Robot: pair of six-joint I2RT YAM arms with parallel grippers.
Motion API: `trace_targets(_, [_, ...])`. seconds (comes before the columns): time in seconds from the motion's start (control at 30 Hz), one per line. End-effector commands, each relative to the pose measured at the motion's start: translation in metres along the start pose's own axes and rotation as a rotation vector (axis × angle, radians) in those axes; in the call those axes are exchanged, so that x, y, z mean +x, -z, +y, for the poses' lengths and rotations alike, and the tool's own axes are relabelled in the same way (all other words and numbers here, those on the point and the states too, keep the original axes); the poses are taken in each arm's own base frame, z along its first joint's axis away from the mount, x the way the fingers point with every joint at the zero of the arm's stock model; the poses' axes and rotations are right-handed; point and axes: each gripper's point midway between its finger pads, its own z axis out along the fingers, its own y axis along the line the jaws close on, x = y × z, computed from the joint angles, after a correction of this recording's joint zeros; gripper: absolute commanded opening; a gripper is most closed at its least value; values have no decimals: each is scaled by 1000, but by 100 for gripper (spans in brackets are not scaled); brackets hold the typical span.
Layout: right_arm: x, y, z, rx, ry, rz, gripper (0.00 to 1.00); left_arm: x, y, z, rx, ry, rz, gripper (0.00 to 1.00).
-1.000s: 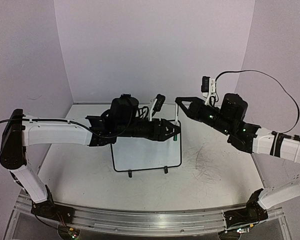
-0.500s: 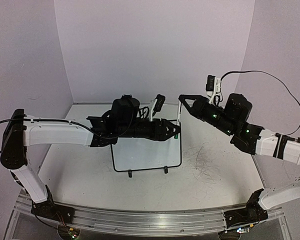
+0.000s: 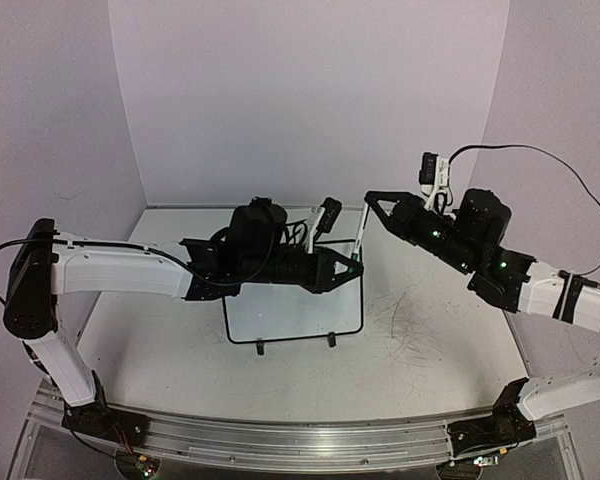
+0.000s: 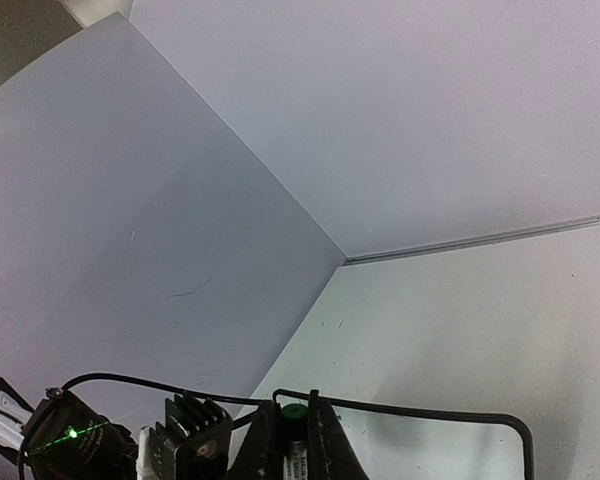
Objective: Write a sentence on the whiteboard
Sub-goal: Pass from the right arm to the left, then open the pen cap of the whiteboard marker.
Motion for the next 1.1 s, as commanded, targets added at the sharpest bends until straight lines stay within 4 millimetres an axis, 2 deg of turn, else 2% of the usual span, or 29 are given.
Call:
trace_targets(0.0, [-7, 9, 16, -19, 41, 35, 29, -28, 19, -7, -29, -133, -88, 0])
trace_targets(0.07, [1, 11, 7, 54, 82, 105, 50, -27, 27, -7, -50, -217, -83, 0])
trace_targets(0.2, [23, 24, -11, 156, 192, 271, 80, -12, 40, -9, -61, -405, -2, 0])
trace_targets(0.27, [30, 31, -15, 177, 233, 337, 86, -3, 47, -3, -105, -494, 47, 0])
trace_targets(0.33, [33, 35, -15, 199, 258, 396, 89, 5, 55, 8, -161, -537, 99, 0])
trace_targets(0.47, [25, 38, 11, 122, 278, 462, 91, 21, 69, 25, -236, -607, 179, 0])
trace_targets(0.53, [35, 36, 23, 62, 262, 544, 91, 24, 72, 29, -254, -626, 200, 0])
trace_targets(0.67, [63, 30, 40, -59, 211, 721, 79, 29, 75, 32, -263, -654, 229, 0])
trace_targets(0.77, [78, 23, 43, -114, 187, 783, 74, 33, 75, 28, -243, -668, 247, 0])
trace_targets(0.83, [91, 19, 49, -178, 166, 838, 68, 36, 74, 26, -237, -672, 254, 0])
trace_targets(0.93, [107, 11, 42, -183, 142, 892, 56, 39, 76, 22, -232, -678, 260, 0])
trace_targets(1.07, [116, 7, 38, -195, 136, 920, 52, 49, 78, 23, -231, -683, 284, 0])
